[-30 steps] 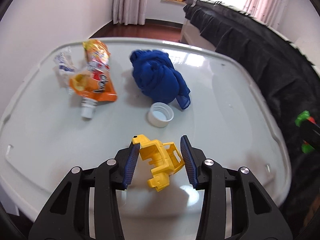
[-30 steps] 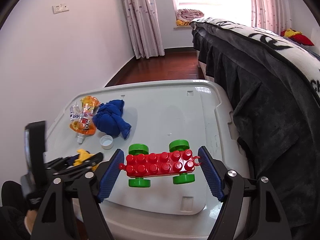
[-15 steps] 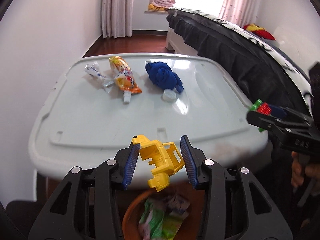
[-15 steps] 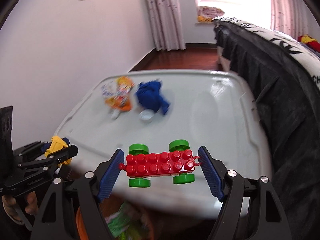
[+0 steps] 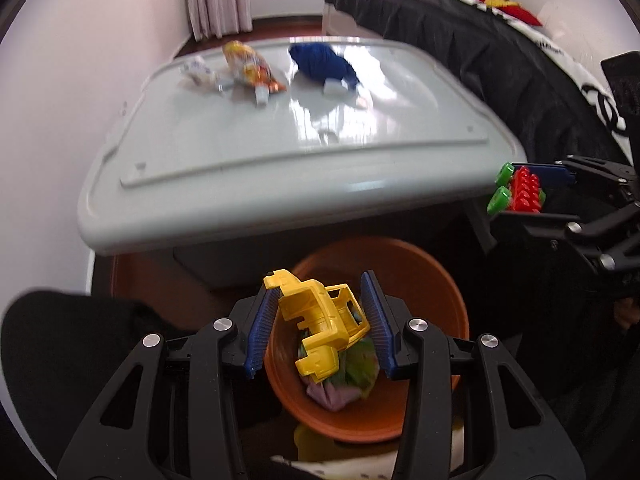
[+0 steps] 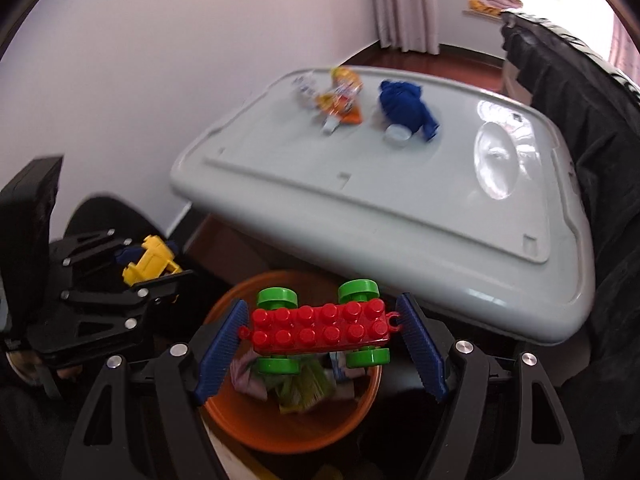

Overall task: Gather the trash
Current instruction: 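Carry both toys over the orange bin and open both grippers, then move the right gripper to the blue cloth and grasp it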

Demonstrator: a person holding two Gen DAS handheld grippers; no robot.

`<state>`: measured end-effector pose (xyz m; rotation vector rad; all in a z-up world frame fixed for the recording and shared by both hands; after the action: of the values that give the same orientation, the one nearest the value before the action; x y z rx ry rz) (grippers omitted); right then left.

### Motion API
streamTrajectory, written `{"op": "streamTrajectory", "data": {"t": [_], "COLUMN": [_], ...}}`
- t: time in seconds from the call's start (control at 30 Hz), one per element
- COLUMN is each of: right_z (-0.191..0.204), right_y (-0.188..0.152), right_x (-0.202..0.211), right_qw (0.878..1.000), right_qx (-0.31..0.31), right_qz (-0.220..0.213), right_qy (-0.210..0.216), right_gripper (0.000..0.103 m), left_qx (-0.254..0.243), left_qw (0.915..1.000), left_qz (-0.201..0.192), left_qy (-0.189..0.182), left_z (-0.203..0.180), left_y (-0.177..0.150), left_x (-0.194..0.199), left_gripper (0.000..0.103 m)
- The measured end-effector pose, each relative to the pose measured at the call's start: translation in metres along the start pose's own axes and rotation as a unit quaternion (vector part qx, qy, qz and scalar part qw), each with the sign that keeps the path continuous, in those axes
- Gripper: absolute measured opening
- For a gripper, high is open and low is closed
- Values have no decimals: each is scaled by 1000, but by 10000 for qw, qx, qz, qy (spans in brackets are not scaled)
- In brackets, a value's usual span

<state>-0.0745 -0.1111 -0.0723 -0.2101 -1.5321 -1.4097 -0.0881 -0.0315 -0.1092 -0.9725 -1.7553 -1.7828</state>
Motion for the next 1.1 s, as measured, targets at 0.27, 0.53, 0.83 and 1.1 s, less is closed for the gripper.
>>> {"op": "streamTrajectory", "data": {"t": [0.27, 0.53, 0.83, 1.1], "right_z": [12, 7, -26, -56], "right_y": [-48, -53, -20, 49], "right_x": [-22, -29, -9, -24], "right_qw": [9963, 9944, 9985, 9990], "right_qx": [244, 48, -87, -362], "right_qz": [803, 1012, 548, -74], "right_qy": [175, 312, -33, -244], "right_gripper": [75, 89, 90, 89], "left_qx": [349, 601, 678, 786], "left_qw": [9956, 9923, 9945, 9963], "left_qz": [872, 1083, 797, 165], "left_qy": [-56, 24, 23, 294], "left_z": [8, 17, 21, 40], "left_y": [-34, -40, -22, 27], "left_x": [-28, -34, -27, -29], "left_gripper": [43, 84, 84, 84]}}
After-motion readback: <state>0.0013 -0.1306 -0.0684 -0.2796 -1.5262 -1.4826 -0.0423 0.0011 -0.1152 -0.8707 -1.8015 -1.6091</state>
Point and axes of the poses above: each gripper's, at about its wrist camera, not at the fingertips, and x roughly against the way its jaws point, z to its left, y to its top, the point moved 9 cm from there along -x, roughly the way its jaws point, and after that the axes turned 11 degrees about -z, right-handed, at the moved point
